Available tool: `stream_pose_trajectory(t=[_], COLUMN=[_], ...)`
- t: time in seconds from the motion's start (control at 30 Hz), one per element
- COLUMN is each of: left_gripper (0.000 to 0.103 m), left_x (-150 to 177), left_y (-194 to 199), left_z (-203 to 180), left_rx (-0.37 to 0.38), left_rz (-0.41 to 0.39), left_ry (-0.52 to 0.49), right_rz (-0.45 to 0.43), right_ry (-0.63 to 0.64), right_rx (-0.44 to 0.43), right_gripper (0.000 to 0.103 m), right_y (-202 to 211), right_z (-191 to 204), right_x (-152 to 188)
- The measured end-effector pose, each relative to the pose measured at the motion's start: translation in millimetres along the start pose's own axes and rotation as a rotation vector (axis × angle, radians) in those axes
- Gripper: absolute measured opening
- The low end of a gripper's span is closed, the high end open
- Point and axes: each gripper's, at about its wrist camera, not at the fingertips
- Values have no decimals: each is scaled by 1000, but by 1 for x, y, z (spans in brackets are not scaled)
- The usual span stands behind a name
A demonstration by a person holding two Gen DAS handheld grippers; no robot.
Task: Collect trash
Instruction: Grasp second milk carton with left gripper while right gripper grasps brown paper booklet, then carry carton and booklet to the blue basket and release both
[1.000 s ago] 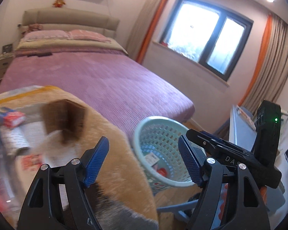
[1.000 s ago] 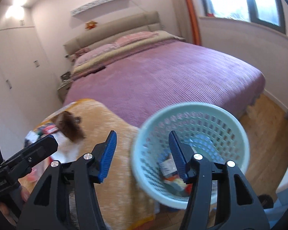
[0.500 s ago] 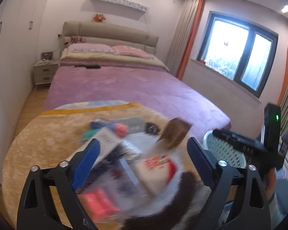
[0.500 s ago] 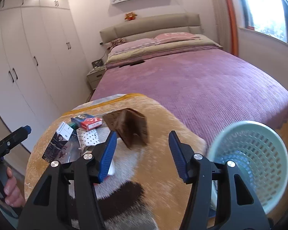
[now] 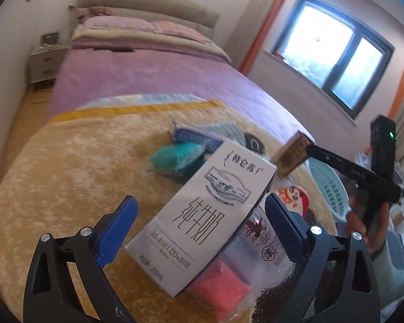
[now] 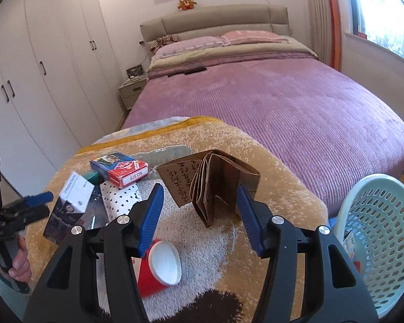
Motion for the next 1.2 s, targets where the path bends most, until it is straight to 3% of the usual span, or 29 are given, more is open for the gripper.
stream_pose_trajectory(t=[0.07, 0.13, 0.23, 0.43, 0.7, 1.0, 1.2], left_gripper=[92, 92, 90, 76, 58, 56, 56], left_x=[4, 8, 11, 17, 15, -11, -22], left_y=[-5, -8, -7, -6, 11, 43, 33], left_z=[-3, -6, -13, -22, -37, -73, -125], left_rx=[22, 14, 4, -83, -144, -132, -68], left_rz=[30, 43, 53, 72, 16, -114, -139], left_ry=[-17, -40, -70, -101, -79, -71, -96], right_rz=[9, 30, 41, 25, -22, -98, -150], right_ry=[8, 17, 21, 60, 70, 49, 27], right_rx=[12, 11, 14, 22, 6, 22, 79], right_gripper=[52, 32, 17, 4, 3, 2, 2], right_y=[-7, -15, -22, -18, 5, 59, 97], right_z=[3, 6, 8, 13, 11, -4, -32], right_x=[1, 3, 4, 10, 7, -1, -9])
Point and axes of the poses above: each gripper's, at about its wrist camera, not at the fingertips, and y roughly against the way its jaws point, z to its left, x to its underside, and after that the axes turned 12 degrees about -z, right-handed
